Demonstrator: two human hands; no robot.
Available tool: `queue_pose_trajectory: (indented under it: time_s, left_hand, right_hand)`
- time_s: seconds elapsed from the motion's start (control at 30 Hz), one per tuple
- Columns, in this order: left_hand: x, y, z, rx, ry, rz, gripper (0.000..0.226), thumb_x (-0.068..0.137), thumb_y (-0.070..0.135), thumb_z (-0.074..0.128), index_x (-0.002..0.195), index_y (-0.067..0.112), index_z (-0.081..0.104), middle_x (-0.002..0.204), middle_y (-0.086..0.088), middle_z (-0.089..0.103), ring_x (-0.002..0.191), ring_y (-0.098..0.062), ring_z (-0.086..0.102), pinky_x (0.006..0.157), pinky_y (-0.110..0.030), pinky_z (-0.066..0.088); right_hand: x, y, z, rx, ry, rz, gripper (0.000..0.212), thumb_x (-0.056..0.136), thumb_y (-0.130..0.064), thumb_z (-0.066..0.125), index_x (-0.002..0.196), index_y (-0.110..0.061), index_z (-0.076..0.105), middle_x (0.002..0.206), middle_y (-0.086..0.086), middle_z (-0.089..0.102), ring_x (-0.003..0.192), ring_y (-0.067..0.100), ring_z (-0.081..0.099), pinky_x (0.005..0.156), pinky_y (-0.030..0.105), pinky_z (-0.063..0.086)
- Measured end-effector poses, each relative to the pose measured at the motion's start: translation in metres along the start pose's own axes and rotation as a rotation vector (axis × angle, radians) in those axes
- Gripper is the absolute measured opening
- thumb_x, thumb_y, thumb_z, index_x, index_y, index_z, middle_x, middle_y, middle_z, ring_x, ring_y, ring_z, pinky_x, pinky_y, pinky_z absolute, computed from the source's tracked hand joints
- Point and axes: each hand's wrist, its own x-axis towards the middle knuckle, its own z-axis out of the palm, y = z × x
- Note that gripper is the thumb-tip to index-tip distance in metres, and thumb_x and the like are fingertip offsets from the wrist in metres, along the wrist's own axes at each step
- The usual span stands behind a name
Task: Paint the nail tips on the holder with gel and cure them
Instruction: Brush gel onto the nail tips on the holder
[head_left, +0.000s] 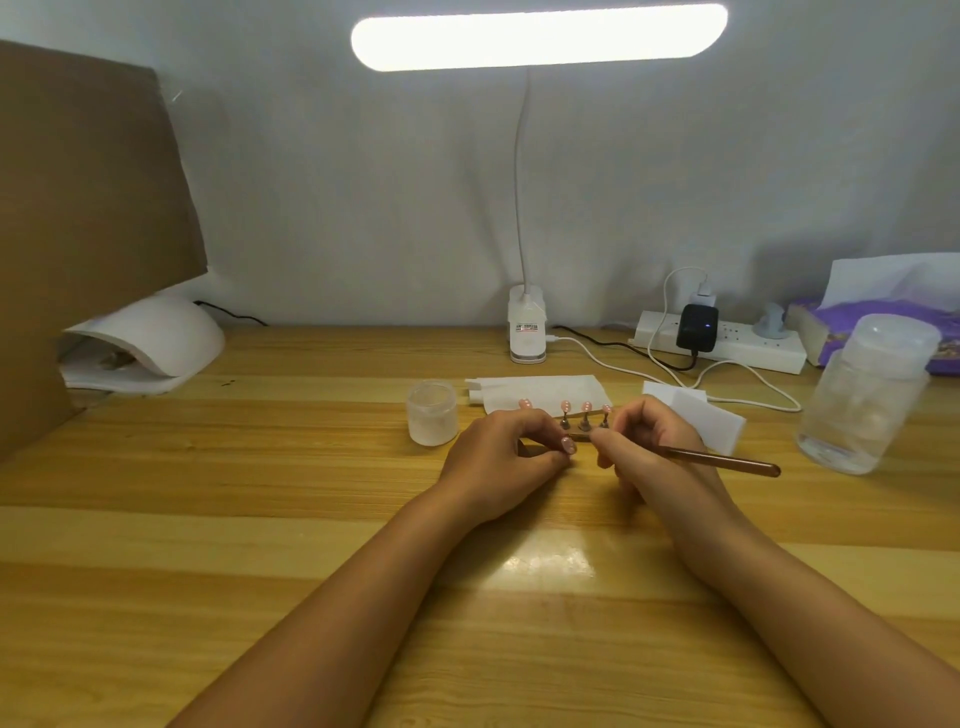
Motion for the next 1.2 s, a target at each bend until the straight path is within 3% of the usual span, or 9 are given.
queue_pose_trajectory:
  time_s: [0.13,0.27,0.4,0.47,0.63,0.8,0.9,1.0,1.2]
  left_hand:
    - [0.001,0.001,0.000,0.005,0.004,0.004,0.013,0.088,0.026,0.072,0.089,0.038,0.068,0.102,0.014,0.073,0.073,0.000,0.054,0.076,-0.028,0.051]
    - [-0.001,0.001,0.001,-0.005,0.018,0.020,0.018,0.087,0.024,0.072,0.085,0.040,0.065,0.100,0.012,0.073,0.070,0.001,0.053,0.071,-0.022,0.044]
    - [-0.001,0.002,0.000,-0.023,0.021,0.012,0.012,0.088,0.023,0.072,0.088,0.034,0.069,0.098,0.012,0.073,0.071,0.006,0.056,0.069,-0.016,0.041]
    - [-0.001,0.001,0.000,-0.041,0.022,-0.004,0.010,0.088,0.023,0.072,0.089,0.033,0.070,0.098,0.012,0.073,0.067,0.009,0.056,0.065,-0.014,0.041]
    - [-0.002,0.002,0.000,-0.050,0.031,-0.010,0.014,0.087,0.023,0.072,0.088,0.035,0.065,0.097,0.013,0.072,0.063,0.012,0.057,0.059,-0.014,0.040]
    - [-0.002,0.003,0.000,0.040,0.063,-0.005,0.007,0.088,0.027,0.071,0.092,0.033,0.068,0.103,0.014,0.069,0.097,-0.002,0.061,0.080,-0.025,0.050]
    - [-0.002,0.005,0.000,0.056,0.057,-0.011,0.007,0.088,0.026,0.072,0.093,0.031,0.070,0.103,0.013,0.069,0.097,-0.006,0.061,0.082,-0.026,0.049]
    - [0.001,0.007,-0.009,-0.017,-0.016,-0.080,0.013,0.086,0.024,0.075,0.097,0.027,0.071,0.105,0.010,0.070,0.090,-0.008,0.063,0.090,-0.038,0.055]
    - [0.000,0.021,-0.040,-0.025,-0.246,-0.161,0.039,0.085,0.026,0.076,0.122,0.022,0.065,0.121,0.008,0.064,0.110,-0.012,0.061,0.101,-0.037,0.051]
  right_hand:
    - [-0.001,-0.001,0.002,-0.095,-0.025,0.015,0.012,0.085,-0.021,0.068,0.086,-0.014,0.059,0.080,0.012,0.065,0.074,0.022,0.059,0.068,0.037,0.051]
    - [-0.003,-0.005,0.002,-0.084,-0.044,0.030,0.032,0.072,-0.035,0.065,0.083,-0.007,0.057,0.070,0.008,0.057,0.066,0.014,0.049,0.063,0.033,0.042]
    - [0.000,0.000,0.001,-0.023,0.022,0.033,0.016,0.088,-0.019,0.062,0.086,-0.003,0.057,0.063,0.000,0.055,0.060,0.010,0.049,0.057,0.030,0.041]
    - [0.000,0.001,-0.001,0.048,0.053,0.058,0.014,0.091,-0.019,0.060,0.087,-0.006,0.058,0.058,-0.006,0.057,0.052,0.003,0.049,0.052,0.026,0.040]
    - [0.001,0.000,-0.003,0.154,0.103,0.086,0.012,0.094,-0.021,0.061,0.090,-0.010,0.059,0.063,-0.002,0.063,0.049,0.007,0.048,0.050,0.027,0.041]
    - [0.002,-0.001,-0.003,0.177,0.102,0.098,0.012,0.094,-0.022,0.061,0.090,-0.011,0.060,0.063,-0.001,0.063,0.048,0.007,0.048,0.051,0.028,0.042]
    - [0.002,-0.001,-0.003,0.180,0.097,0.106,0.011,0.095,-0.021,0.060,0.087,-0.013,0.060,0.063,-0.001,0.062,0.048,0.007,0.048,0.051,0.027,0.042]
    - [0.002,-0.001,-0.004,0.189,0.098,0.103,0.011,0.095,-0.020,0.060,0.087,-0.012,0.059,0.063,-0.002,0.062,0.048,0.007,0.048,0.049,0.026,0.042]
    - [0.002,-0.001,-0.004,0.180,0.099,0.097,0.013,0.094,-0.023,0.061,0.088,-0.012,0.060,0.062,-0.002,0.062,0.048,0.007,0.049,0.049,0.026,0.042]
